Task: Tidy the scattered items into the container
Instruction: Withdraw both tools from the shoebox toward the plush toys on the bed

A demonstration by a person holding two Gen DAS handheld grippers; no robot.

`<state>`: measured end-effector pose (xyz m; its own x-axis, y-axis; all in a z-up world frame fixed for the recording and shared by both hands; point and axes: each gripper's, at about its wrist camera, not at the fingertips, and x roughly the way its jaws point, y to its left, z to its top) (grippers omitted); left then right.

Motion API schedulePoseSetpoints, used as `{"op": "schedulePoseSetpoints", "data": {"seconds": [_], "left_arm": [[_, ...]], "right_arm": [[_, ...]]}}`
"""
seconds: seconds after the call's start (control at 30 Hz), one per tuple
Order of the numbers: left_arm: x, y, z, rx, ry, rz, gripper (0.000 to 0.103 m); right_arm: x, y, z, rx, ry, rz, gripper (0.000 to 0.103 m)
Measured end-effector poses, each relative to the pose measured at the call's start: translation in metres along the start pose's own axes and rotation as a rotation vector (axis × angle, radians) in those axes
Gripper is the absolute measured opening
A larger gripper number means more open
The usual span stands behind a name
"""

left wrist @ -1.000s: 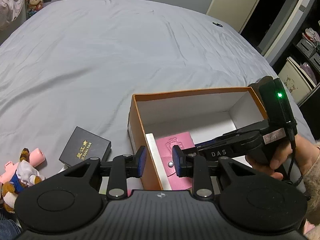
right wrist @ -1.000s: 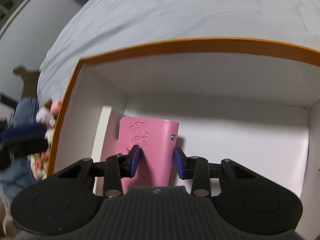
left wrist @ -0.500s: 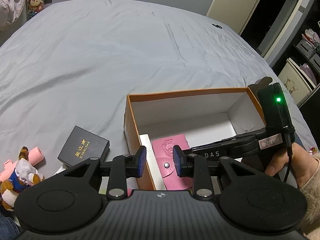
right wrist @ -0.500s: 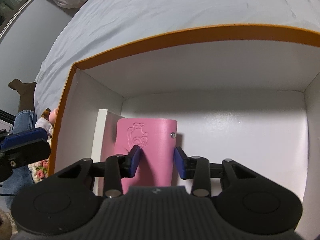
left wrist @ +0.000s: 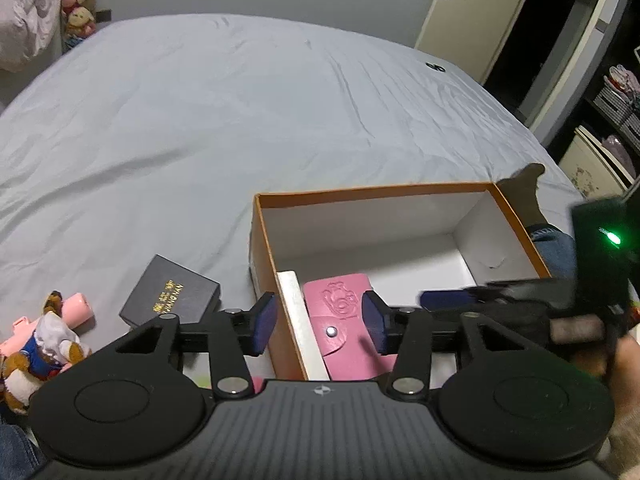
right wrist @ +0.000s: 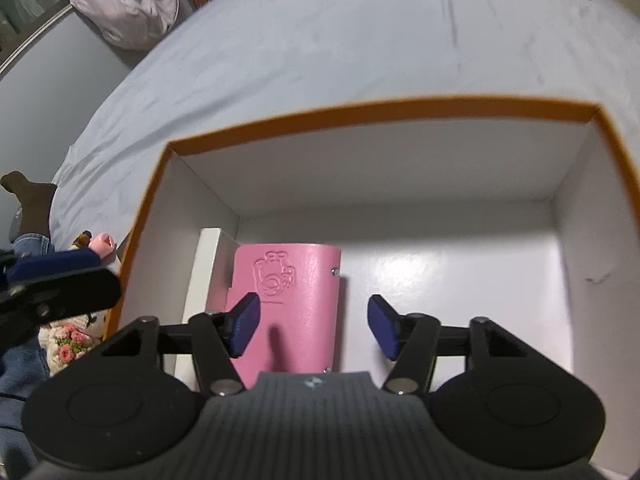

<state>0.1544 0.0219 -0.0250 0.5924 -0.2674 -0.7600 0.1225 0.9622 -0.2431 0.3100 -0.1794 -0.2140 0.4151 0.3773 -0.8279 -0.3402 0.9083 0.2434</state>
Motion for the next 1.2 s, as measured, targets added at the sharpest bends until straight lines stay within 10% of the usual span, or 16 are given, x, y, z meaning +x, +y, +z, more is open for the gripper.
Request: {"op": "schedulePoseSetpoints", "data": {"seconds": [0.3,1.2], "left_arm": [[-0.021,-0.002,-0.014,0.005,-0.048,0.095,0.073],[-0.074,0.07,-0.056,-0.106,-0.007,0.3,0.072]], "right_arm": [[-0.037,0.019,-0.021,-0.038,-0.131,-0.072,0.08],[-0.052,0.105,-0.055,-0.231,-0.28,-0.034,0.09]]}}
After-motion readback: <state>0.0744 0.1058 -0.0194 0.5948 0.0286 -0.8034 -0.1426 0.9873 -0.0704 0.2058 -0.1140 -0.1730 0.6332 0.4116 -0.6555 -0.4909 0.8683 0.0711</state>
